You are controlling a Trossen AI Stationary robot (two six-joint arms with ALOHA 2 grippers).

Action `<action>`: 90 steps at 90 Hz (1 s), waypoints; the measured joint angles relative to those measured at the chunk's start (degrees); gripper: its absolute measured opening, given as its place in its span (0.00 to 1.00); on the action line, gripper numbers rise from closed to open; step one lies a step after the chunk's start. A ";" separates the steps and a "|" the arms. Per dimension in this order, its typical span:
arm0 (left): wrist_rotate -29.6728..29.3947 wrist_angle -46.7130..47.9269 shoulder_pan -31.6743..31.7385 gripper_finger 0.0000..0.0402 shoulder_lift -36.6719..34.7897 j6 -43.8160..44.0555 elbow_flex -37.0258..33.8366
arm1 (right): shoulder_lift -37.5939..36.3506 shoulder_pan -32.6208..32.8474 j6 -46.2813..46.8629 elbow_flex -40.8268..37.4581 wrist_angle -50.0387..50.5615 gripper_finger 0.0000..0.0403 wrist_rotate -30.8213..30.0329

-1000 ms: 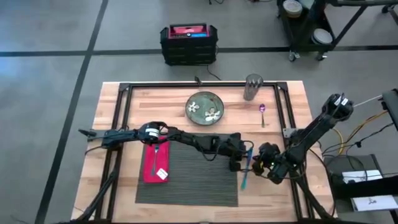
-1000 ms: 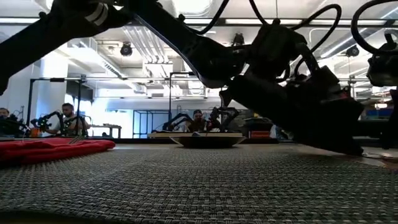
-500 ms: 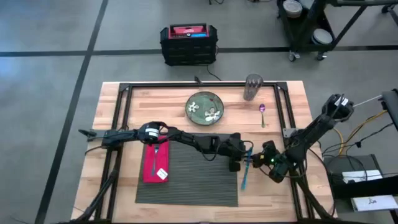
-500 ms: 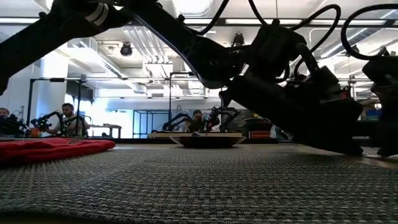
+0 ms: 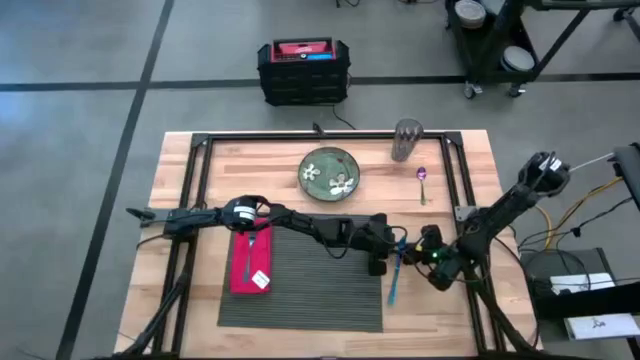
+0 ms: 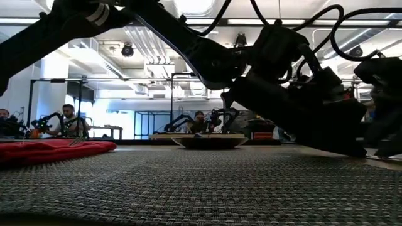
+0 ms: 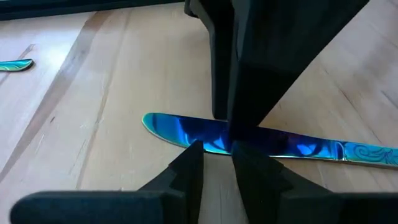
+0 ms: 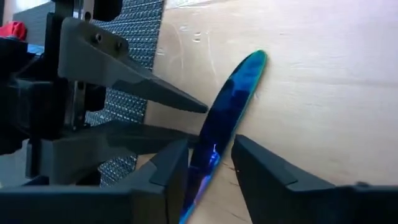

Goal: Set table place
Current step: Put the blue table knife on the gray tablemat

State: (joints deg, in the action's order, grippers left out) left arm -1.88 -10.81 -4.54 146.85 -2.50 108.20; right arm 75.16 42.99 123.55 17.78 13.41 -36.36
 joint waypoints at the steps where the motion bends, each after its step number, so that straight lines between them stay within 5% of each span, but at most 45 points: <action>1: -0.01 0.00 0.00 0.19 0.00 0.00 0.00 | 0.12 -0.12 -0.20 0.00 -0.21 0.28 0.00; 90: 1.34 -4.04 0.02 0.19 2.35 -0.42 -0.13 | 1.99 -3.73 -2.15 -0.24 -4.70 0.15 -1.37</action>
State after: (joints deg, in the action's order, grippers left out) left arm -0.54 -14.85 -4.51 149.20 -2.92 108.07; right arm 77.15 39.26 121.40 17.54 8.71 -37.73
